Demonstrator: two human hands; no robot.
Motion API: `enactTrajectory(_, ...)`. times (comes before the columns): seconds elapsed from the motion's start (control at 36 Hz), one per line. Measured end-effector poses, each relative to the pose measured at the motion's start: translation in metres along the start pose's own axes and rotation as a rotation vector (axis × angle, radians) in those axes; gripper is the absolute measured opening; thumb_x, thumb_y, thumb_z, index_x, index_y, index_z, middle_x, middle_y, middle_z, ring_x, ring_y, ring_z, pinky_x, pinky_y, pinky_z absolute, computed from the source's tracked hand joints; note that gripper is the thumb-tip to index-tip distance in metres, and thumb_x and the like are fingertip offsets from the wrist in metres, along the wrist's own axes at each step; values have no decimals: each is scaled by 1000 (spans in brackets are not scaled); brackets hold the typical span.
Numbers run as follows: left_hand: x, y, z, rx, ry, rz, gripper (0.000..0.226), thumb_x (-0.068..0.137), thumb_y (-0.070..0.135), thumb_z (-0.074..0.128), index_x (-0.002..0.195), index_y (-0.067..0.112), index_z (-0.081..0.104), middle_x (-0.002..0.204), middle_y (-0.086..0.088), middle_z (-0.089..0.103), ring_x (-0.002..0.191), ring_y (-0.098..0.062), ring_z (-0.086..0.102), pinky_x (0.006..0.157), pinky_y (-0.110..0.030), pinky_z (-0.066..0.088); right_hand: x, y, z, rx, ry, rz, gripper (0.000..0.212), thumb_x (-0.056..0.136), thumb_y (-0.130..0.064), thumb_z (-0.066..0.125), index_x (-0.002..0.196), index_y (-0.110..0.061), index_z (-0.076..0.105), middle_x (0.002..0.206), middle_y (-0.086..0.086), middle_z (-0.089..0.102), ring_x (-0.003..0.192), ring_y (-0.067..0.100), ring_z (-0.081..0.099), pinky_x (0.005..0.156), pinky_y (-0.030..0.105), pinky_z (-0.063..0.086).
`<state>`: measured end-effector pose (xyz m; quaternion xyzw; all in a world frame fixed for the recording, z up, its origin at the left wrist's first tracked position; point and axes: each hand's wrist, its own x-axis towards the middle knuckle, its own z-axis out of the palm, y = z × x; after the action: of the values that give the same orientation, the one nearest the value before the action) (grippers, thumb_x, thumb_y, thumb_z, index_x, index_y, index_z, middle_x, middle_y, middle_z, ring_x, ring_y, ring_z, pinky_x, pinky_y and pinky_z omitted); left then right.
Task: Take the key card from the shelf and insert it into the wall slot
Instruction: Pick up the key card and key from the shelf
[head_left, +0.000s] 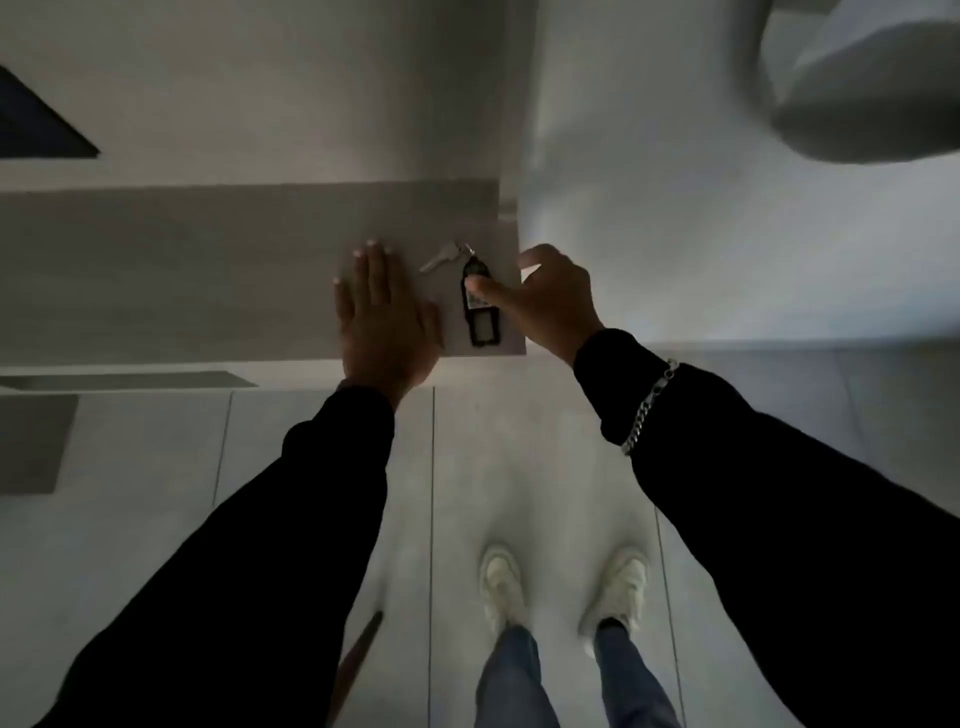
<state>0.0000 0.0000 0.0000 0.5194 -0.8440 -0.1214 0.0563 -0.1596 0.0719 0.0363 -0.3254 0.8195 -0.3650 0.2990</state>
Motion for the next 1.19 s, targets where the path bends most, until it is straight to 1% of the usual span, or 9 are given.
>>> enactTrajectory(0.11,6,4,3,60,17,-59,78,96,47,31,156,2,7,168,-19,7,157,-34,4,127,-58,4,10,-10,11,-12,61,0,76,54,-59,81,108,-13,54,102,-2,61,92,14,56,64,12,37)
enactTrajectory(0.19,7,3,3,54,10,-33,80,97,50,29,156,1,7,168,-19,7,157,-34,4,127,-58,5,12,-13,13,-88,59,0,77,53,-46,84,111,-10,50,112,5,63,102,21,58,77,24,41)
enactTrajectory(0.31,7,2,4,58,21,-26,80,98,51,29,156,1,8,168,-20,8,157,-34,5,127,-59,5,13,-10,9,-141,92,61,71,59,-43,83,111,-4,54,114,10,62,105,23,57,76,25,37)
enactTrajectory(0.42,8,1,6,49,43,-19,80,97,52,30,155,0,9,167,-21,10,156,-34,7,126,-60,6,14,-4,2,-241,49,131,61,66,-50,76,59,7,56,55,15,50,54,21,48,48,17,34)
enactTrajectory(0.47,8,2,7,46,60,-21,81,96,52,29,155,0,11,167,-21,12,156,-35,9,126,-60,6,13,-2,-2,-282,59,118,59,70,-48,72,47,3,51,47,10,47,48,18,45,46,8,34)
enactTrajectory(0.56,7,2,5,37,60,-18,80,96,51,30,155,-1,12,166,-22,14,156,-36,10,126,-60,7,8,-3,-11,-99,36,152,41,69,-34,74,51,0,61,56,17,63,53,25,61,64,26,52)
enactTrajectory(0.72,-5,7,1,-8,-22,138,73,99,42,37,154,-1,16,167,-21,15,156,-36,12,127,-57,10,-18,-15,-41,391,-34,356,24,74,-8,73,75,-10,49,71,15,40,63,22,37,47,25,38)
enactTrajectory(0.97,-64,82,-17,-275,-41,350,69,97,35,36,155,1,21,166,-20,16,156,-35,12,128,-55,14,-111,10,-142,689,6,342,16,82,-17,72,80,-1,70,65,11,55,57,17,46,55,25,42)
enactTrajectory(1.19,-90,235,-30,-326,-16,775,65,101,33,36,155,0,18,167,-20,11,156,-34,4,129,-55,12,-189,55,-254,749,164,249,25,83,-20,71,90,5,72,72,14,61,54,13,50,50,20,47)
